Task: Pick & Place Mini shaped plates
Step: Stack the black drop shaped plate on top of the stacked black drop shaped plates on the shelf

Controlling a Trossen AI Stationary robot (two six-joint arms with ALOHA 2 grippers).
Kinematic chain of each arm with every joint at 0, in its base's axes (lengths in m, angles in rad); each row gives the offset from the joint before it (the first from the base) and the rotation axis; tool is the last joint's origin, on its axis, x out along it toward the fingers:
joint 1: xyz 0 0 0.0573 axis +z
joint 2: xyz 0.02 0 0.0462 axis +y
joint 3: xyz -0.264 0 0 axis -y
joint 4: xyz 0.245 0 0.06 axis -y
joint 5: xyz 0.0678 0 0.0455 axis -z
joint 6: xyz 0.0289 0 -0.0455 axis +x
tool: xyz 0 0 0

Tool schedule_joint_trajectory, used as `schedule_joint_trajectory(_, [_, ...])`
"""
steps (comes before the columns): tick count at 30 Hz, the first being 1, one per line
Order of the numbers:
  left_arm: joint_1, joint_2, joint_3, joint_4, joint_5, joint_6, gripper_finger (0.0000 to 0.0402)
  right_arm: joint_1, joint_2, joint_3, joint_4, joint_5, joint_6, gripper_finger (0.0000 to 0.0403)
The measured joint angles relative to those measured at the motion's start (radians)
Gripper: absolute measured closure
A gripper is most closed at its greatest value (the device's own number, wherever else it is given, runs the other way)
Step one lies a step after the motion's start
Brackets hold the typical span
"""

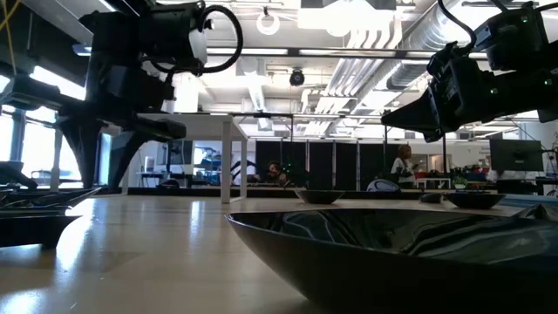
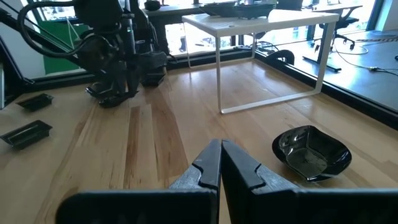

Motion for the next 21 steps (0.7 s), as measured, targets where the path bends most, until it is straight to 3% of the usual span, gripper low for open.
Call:
schedule_joint_trajectory(11, [-0.003,0.046,0.031,-0.064,0.042,0.063,0.0287,0.0,0.0,0.0,-0.007,0.0,-0.004,0.0402])
schedule_joint_trajectory(21, [-0.042,0.066,0.032,-0.059,-0.004,0.175,0.0288,0.0,0.0,0.0,-0.013,0.0,-0.007,0.0402])
